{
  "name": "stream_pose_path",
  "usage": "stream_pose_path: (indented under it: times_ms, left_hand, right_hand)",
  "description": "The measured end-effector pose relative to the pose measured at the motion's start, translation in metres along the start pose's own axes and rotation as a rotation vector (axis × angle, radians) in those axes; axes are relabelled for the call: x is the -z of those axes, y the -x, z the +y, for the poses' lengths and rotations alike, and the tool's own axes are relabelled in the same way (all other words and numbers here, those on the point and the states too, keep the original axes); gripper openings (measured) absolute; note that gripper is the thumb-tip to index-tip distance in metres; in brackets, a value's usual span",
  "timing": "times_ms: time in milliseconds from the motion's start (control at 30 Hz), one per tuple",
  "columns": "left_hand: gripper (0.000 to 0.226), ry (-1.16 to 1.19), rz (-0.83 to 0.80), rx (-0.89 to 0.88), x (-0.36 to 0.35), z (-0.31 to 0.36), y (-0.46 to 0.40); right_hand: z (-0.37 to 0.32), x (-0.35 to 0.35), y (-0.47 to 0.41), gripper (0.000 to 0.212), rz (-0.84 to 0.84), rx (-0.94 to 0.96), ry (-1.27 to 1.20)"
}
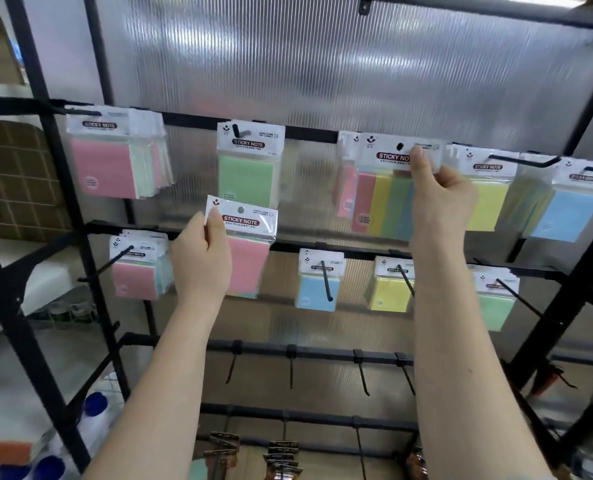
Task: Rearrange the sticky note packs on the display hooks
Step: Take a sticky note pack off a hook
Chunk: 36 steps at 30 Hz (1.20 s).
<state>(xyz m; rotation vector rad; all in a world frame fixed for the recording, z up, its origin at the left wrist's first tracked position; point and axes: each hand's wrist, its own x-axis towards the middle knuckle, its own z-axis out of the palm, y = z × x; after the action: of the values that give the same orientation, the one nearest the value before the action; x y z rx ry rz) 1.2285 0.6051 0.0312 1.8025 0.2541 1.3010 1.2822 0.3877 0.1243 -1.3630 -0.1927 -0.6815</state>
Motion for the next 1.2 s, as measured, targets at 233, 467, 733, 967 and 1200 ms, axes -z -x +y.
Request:
stream_pose_path:
  times_ms: [233, 467, 733, 967, 1200]
  left_hand:
    - [0.045, 0.024, 0.010, 0.003, -0.002, -0.001, -0.003]
    - [0.045, 0.029, 0.041, -0.005, -0.008, 0.000, -0.013]
    - [0.044, 0.112, 0.151, -0.076, -0.017, 0.003, -0.030]
    - [0.045, 0.121, 0.187, -0.068, -0.017, -0.004, -0.039]
    - [0.044, 0.135, 0.062, -0.110, 0.012, -0.018, -0.051]
  right_hand:
    - [0.004, -0.006, -0.008, 0.057, 0.069, -0.003, -0.032]
    - [0.023, -0.019, -0.020, 0.055, 0.075, -0.016, -0.016]
    - [0.045, -0.041, -0.042, 0.031, 0.147, 0.019, 0.023]
    - [0.055, -0.052, -0.045, 0.032, 0.300, 0.023, -0.001]
    - [0.061, -0.060, 0.002, 0.016, 0.434, 0.022, 0.013]
